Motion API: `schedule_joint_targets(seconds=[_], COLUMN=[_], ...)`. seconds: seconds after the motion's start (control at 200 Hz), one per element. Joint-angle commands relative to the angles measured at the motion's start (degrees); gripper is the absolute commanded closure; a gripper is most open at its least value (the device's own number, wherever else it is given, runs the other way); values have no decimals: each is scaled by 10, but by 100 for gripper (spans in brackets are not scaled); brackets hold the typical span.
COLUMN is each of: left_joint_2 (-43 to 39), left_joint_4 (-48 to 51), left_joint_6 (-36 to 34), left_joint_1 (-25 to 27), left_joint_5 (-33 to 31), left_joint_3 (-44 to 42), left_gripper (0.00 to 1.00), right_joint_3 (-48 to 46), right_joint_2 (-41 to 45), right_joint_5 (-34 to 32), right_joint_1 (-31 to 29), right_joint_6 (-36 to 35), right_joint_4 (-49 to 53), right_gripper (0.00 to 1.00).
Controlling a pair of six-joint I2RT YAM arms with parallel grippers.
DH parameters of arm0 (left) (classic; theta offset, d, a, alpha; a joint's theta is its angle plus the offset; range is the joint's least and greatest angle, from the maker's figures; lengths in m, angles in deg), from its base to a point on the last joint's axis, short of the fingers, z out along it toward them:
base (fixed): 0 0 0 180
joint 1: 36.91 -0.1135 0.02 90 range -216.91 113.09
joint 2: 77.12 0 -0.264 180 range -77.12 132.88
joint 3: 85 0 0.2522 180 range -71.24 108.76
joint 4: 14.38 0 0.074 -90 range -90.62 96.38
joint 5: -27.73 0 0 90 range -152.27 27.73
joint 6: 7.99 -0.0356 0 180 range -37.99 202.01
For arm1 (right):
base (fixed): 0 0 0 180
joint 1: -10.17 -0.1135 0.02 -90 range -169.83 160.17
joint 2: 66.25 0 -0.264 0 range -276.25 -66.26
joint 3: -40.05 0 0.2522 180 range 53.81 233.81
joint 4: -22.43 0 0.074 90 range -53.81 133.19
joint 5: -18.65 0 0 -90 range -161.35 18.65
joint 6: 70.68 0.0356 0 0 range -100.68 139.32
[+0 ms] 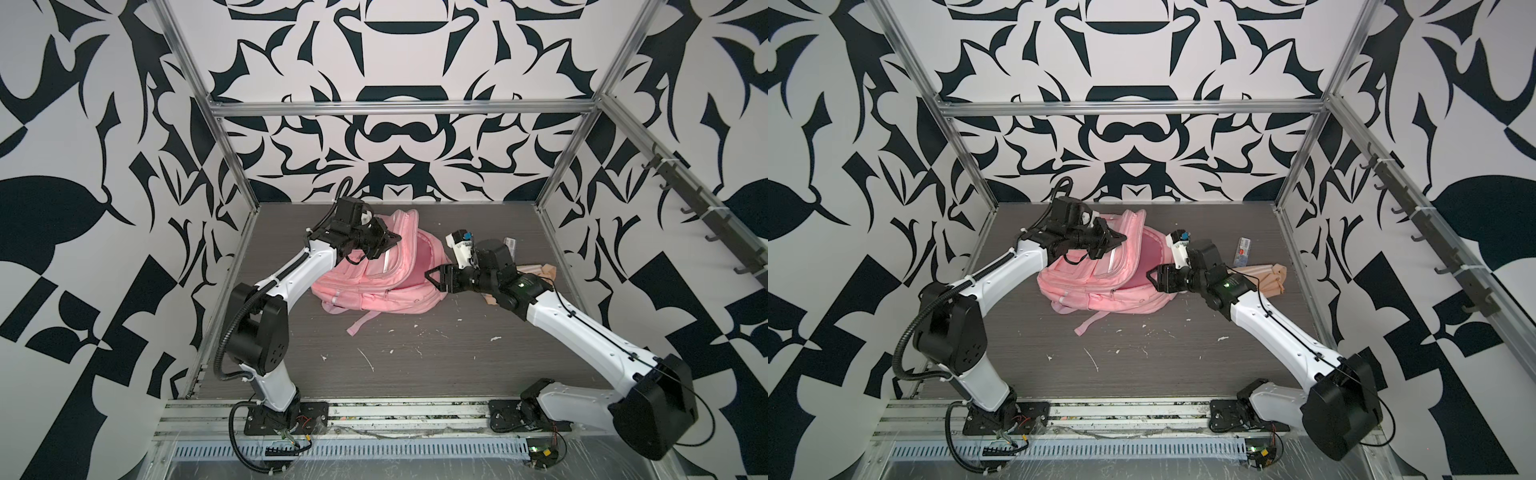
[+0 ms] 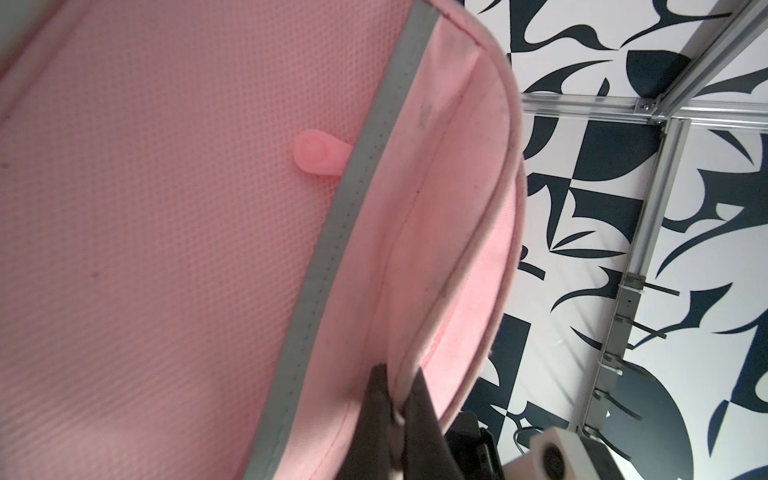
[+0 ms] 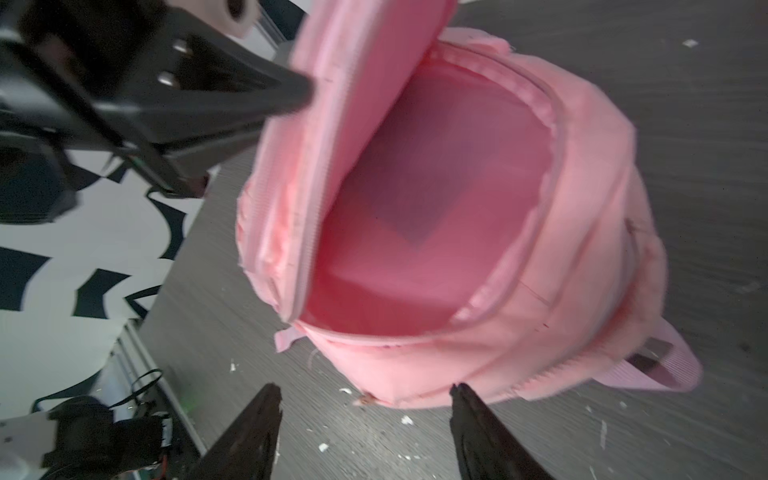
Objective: Pack the student bag
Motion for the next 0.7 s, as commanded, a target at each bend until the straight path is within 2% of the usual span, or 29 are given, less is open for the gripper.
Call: schedule_joint_targets(seconds=[0.0, 0.05, 0.175, 0.27, 0.35, 0.405, 0.495, 0.55, 0.65, 0.695], left_joint_2=[4, 3, -3, -7, -9, -6, -5, -8, -21, -35], left_joint_4=[-44, -39, -44, -55, -61, -62, -53, -28, 71, 139], left_joint_6=[-25, -32, -40, -38, -36, -37, -47, -65, -131, -177], left_joint_1=[-2, -2, -1, 0, 0, 0, -1, -3, -3, -2], left_joint_5=[12, 11, 7, 1, 0, 3, 7, -2, -33, -64], left_joint_3=[27, 22, 1, -13, -17, -15, -9, -2, 25, 39], left_gripper=[100, 100, 100, 100, 100, 100, 100, 100, 63, 45], right_joint_3=[62, 89, 127, 144, 165, 175, 190, 191, 195, 199], right_joint_2=[-61, -91, -150, -178, -196, -206, -224, -228, -234, -236], right_joint_5=[74, 80, 87, 81, 102, 119, 137, 135, 130, 127], right_joint_1=[18, 20, 18, 18, 18, 18, 18, 18, 18, 17], right_joint_6=[55, 96, 182, 170, 153, 148, 143, 146, 157, 157], right_joint_4=[-92, -107, -146, -118, -101, -100, -99, -104, -114, -114], right_gripper=[30, 24, 22, 22, 24, 33, 67, 82, 100, 100])
